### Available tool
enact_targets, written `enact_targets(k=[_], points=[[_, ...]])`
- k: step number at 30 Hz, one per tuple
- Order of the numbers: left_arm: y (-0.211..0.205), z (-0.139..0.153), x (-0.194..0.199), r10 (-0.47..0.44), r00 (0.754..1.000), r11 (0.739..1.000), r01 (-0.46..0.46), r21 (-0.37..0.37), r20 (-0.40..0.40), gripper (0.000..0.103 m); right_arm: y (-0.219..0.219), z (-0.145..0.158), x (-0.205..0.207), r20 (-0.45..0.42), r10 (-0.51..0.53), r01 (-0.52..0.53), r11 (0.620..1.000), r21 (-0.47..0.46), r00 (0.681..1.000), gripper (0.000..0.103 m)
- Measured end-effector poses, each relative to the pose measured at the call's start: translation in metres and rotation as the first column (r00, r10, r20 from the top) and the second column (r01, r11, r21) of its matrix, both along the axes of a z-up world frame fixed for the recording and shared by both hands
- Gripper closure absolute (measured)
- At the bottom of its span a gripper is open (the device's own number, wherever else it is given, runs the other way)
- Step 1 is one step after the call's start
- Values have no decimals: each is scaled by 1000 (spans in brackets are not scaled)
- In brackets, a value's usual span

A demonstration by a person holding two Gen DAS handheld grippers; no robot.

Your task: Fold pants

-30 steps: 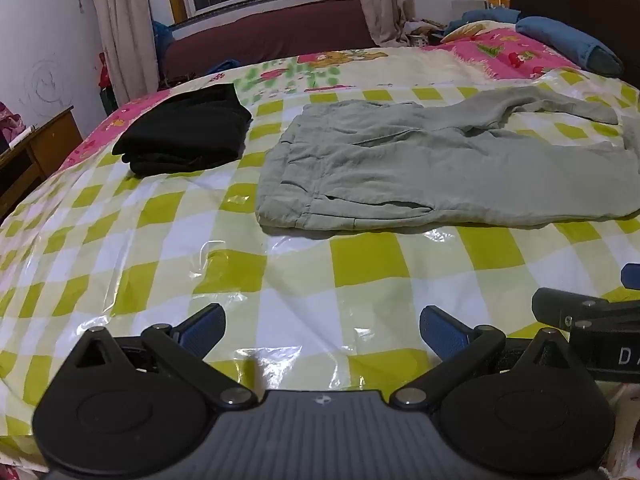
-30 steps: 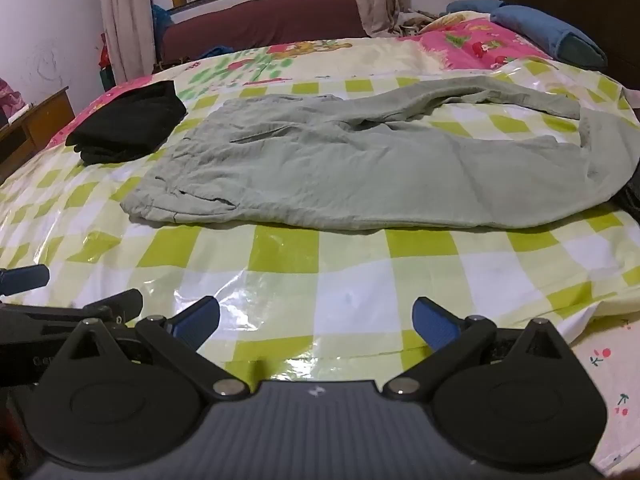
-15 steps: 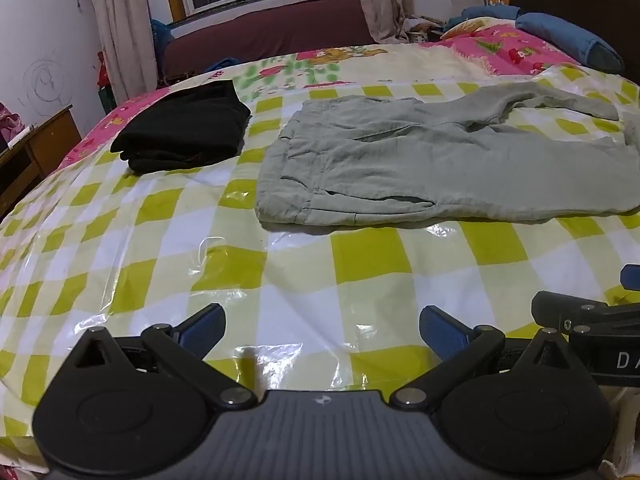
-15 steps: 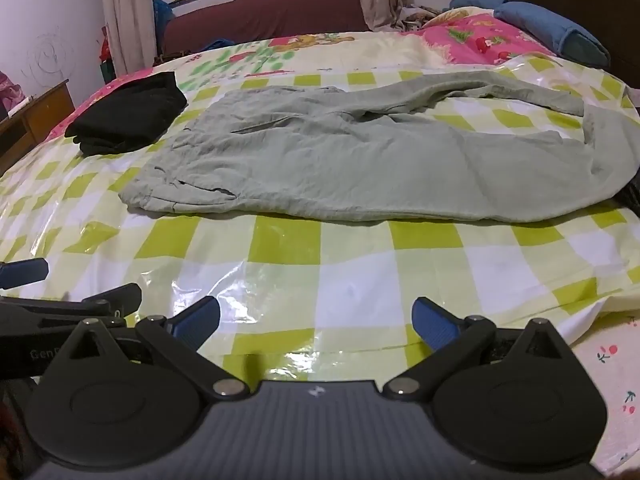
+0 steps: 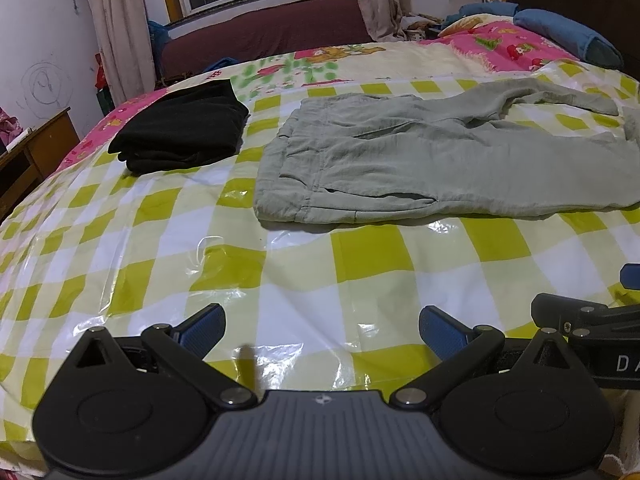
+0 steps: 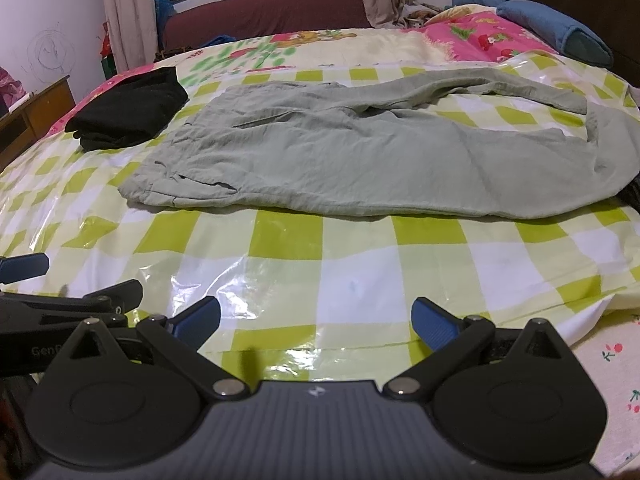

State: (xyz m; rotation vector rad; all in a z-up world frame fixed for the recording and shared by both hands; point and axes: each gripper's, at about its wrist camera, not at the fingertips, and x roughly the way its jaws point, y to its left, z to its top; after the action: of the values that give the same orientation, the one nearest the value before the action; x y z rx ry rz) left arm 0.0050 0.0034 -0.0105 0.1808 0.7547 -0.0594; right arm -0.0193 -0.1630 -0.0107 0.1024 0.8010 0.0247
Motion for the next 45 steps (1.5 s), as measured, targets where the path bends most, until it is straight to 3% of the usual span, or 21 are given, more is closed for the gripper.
enact_targets(k=[45], points=[[0,-3,2,-11,1000,1000,11,10,-5,0,1,-6,4,-17,-1,1,1000,11,1000,2]])
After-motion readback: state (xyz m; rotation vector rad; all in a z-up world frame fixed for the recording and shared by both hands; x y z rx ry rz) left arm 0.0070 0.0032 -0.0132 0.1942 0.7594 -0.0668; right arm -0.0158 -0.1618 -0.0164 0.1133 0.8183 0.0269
